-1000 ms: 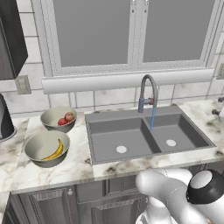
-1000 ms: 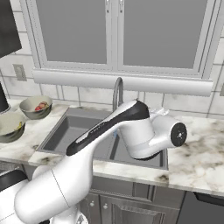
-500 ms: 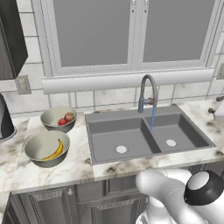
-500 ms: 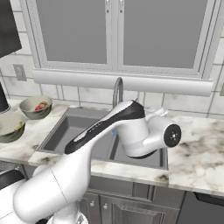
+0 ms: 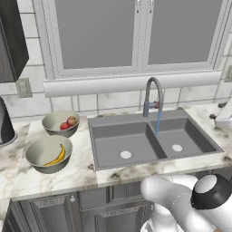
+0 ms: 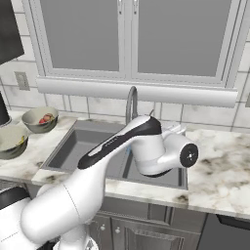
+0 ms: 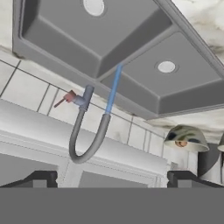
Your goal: Pick the peachs from the sink and place them in one bowl. Place the banana in the other bowl. Then turn off the sink faucet.
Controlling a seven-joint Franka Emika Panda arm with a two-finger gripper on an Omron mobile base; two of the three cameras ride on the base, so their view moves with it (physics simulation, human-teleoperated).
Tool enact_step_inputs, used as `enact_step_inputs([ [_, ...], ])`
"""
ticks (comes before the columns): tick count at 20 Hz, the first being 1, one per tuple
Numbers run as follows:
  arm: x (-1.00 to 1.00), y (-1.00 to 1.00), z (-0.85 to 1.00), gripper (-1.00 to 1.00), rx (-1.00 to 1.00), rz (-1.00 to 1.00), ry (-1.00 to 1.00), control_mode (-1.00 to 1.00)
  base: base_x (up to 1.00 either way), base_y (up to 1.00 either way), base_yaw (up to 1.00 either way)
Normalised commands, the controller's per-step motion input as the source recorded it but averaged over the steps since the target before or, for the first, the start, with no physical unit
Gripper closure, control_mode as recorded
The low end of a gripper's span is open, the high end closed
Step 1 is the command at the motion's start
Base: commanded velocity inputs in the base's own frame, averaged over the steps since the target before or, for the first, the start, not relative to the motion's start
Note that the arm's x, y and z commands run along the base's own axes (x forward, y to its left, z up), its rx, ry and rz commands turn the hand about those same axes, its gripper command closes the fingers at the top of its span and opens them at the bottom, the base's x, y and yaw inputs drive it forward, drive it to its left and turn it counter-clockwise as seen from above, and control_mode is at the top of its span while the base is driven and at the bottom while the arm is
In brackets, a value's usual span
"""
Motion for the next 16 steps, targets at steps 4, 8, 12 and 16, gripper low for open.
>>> enact_step_inputs([
  [4, 0.30, 0.00, -0.11, -1.00, 0.01, 0.00, 0.00, -1.00, 0.00, 0.00, 0.00],
  [8, 0.38, 0.00, -0.17, -1.00, 0.01, 0.00, 0.00, -1.00, 0.00, 0.00, 0.00],
  [12, 0.33, 0.00, -0.13, -1.00, 0.02, 0.00, 0.00, -1.00, 0.00, 0.00, 0.00],
  [16, 0.36, 0.00, -0.12, -1.00, 0.04, 0.00, 0.00, -1.00, 0.00, 0.00, 0.00],
])
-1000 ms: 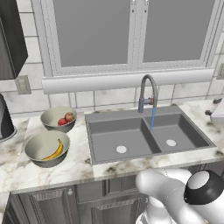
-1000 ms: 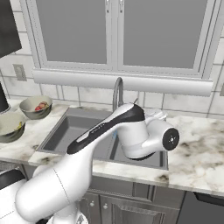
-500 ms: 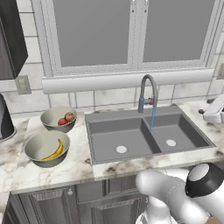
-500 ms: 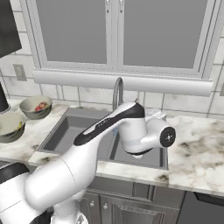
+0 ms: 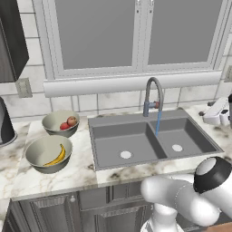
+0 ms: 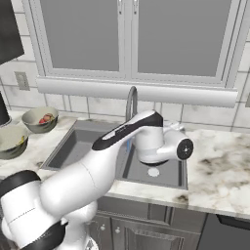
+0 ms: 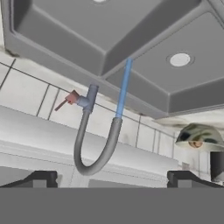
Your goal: Pick the peachs from the sink and place them in one bowl. Place the banana in the other bowl. Then turn off the sink faucet.
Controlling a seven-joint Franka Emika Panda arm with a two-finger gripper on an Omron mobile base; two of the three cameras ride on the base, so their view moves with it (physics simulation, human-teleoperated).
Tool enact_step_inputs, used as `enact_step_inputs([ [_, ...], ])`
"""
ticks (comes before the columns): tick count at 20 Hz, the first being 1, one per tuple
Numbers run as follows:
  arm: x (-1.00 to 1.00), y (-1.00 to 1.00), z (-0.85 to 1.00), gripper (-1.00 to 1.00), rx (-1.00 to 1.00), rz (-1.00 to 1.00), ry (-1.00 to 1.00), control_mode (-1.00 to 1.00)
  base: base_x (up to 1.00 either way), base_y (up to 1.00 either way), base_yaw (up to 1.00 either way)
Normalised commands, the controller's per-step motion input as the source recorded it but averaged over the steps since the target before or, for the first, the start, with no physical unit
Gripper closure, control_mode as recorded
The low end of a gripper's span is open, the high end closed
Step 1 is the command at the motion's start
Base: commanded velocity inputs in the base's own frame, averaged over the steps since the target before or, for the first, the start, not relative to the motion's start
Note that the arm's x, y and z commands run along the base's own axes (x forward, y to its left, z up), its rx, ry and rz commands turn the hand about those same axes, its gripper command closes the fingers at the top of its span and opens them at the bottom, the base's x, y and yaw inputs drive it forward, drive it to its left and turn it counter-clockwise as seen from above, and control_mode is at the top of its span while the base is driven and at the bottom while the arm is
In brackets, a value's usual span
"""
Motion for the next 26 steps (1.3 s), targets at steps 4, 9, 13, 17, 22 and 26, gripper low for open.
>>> enact_step_inputs([
  [4, 0.36, 0.00, -0.13, -1.00, 0.06, 0.02, 0.00, -1.00, 0.00, 0.00, 0.00],
  [9, 0.24, 0.00, -0.12, -1.00, 0.07, 0.06, 0.00, -1.00, 0.00, 0.00, 0.00],
  [13, 0.11, 0.00, -0.10, -1.00, 0.07, 0.10, 0.00, -1.00, 0.00, 0.00, 0.00],
  [17, 0.06, 0.00, -0.06, -1.00, 0.06, 0.08, 0.00, -1.00, 0.00, 0.00, 0.00],
  [22, 0.21, 0.00, 0.00, -1.00, 0.03, 0.00, 0.00, -1.00, 0.00, 0.00, 0.00],
  [26, 0.31, 0.00, -0.01, -1.00, 0.01, 0.00, 0.00, -1.00, 0.00, 0.00, 0.00],
])
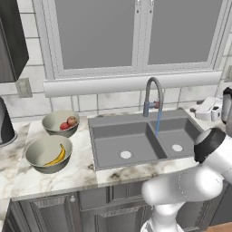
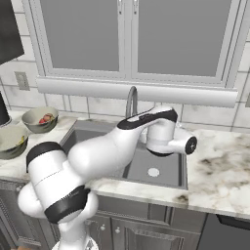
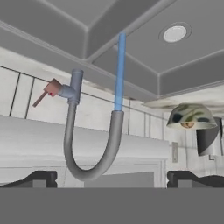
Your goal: Pick the peachs from the sink and place them in one bowl. Place the banana in the other bowl. Then turn off the sink faucet.
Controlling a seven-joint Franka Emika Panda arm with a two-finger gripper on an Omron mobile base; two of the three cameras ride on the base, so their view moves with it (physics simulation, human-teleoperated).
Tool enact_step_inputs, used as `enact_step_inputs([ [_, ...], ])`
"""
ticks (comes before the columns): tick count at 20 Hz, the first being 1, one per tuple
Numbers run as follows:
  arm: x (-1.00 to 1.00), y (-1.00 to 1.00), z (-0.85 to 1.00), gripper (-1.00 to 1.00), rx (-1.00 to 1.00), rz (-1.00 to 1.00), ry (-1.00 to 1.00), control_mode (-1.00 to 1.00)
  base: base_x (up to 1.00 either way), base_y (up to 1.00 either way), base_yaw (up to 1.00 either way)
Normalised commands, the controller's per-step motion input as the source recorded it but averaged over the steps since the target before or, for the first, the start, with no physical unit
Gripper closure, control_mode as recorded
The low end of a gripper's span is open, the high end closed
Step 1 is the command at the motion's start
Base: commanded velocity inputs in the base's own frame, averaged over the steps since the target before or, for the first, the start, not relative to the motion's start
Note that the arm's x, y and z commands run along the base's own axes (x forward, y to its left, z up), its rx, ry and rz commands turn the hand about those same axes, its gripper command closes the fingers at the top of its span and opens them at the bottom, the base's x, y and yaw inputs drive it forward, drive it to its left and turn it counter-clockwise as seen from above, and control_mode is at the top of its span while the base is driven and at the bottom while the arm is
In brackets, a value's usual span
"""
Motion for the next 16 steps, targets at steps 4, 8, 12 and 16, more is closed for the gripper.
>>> enact_step_inputs([
  [4, 0.33, 0.00, -0.11, -1.00, 0.02, 0.00, 0.00, -1.00, 0.00, 0.00, 0.00],
  [8, 0.28, 0.00, -0.14, -1.00, 0.03, 0.00, 0.00, -1.00, 0.00, 0.00, 0.00],
  [12, 0.25, 0.00, -0.09, -1.00, 0.04, 0.00, 0.00, -1.00, 0.00, 0.00, 0.00],
  [16, 0.21, 0.00, -0.05, -1.00, 0.04, 0.00, 0.00, -1.00, 0.00, 0.00, 0.00],
])
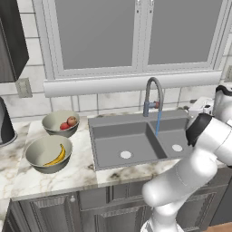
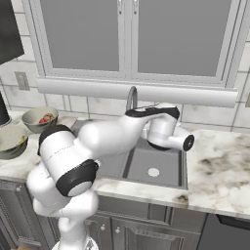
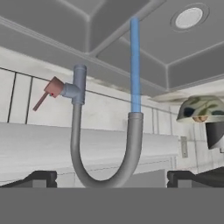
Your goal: Pick the peachs from the sink and place them in one bowl. Place the banana in the other bowl. Then turn off the sink faucet.
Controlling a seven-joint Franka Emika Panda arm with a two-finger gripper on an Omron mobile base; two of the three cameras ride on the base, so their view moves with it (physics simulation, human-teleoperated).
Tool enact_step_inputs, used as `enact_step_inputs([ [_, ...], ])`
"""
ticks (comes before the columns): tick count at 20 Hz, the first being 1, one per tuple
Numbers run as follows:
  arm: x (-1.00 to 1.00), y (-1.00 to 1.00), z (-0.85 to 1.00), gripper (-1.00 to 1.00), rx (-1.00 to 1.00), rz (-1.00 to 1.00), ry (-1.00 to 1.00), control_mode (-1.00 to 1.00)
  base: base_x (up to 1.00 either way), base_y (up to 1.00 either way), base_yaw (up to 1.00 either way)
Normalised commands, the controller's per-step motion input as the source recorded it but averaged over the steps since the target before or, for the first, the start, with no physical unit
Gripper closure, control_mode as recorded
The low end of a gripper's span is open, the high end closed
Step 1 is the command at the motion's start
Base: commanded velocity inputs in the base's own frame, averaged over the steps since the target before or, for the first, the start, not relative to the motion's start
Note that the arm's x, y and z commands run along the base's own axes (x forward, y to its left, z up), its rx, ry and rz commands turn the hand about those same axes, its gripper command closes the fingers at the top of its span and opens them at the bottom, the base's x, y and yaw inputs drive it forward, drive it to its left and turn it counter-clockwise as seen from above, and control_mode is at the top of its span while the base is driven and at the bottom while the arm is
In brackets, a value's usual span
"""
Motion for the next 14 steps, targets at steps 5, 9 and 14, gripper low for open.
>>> enact_step_inputs([
  [5, 0.17, 0.00, -0.05, -1.00, 0.03, 0.00, 0.00, -1.00, 0.00, 0.00, 0.00],
  [9, 0.00, -0.05, -0.09, -1.00, 0.05, 0.03, 0.00, -1.00, 0.00, 0.00, 0.00],
  [14, 0.00, -0.09, -0.05, -1.00, 0.06, 0.03, -0.01, -1.00, 0.00, 0.00, 0.00],
])
